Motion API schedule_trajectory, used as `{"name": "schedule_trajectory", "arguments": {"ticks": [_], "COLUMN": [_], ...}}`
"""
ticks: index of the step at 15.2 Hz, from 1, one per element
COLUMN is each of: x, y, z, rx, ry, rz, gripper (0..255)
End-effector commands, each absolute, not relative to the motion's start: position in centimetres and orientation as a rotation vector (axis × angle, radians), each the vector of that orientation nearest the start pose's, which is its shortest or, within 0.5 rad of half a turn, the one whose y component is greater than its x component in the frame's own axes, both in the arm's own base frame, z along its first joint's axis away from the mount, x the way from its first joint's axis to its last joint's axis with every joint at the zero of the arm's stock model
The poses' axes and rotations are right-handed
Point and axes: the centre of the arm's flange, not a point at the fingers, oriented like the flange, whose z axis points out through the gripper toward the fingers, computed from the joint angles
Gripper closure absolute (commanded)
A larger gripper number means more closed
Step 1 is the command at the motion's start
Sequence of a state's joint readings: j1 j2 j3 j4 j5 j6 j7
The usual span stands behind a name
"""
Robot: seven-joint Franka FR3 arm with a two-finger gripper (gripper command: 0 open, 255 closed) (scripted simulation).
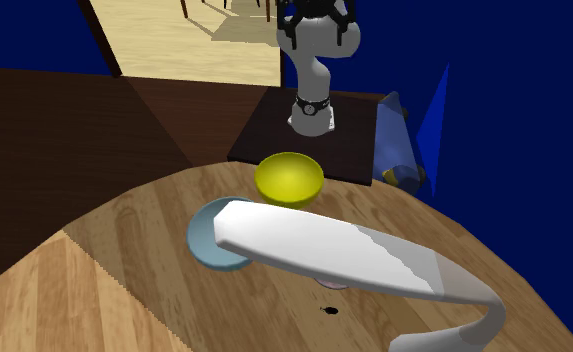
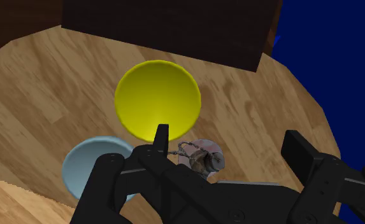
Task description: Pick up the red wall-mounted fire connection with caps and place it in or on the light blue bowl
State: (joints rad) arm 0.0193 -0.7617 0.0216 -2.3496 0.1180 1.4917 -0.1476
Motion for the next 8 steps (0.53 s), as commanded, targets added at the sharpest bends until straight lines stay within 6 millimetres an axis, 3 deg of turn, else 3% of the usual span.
{"name": "schedule_trajectory", "arguments": {"ticks": [1,8], "x": [30.4,33.6], "y": [2.8,8.3], "z": [58.0,51.1], "rx": [-3.017,-3.084], "ry": [-0.281,-0.123], "rz": [0.137,0.103], "gripper": [0,0]}}
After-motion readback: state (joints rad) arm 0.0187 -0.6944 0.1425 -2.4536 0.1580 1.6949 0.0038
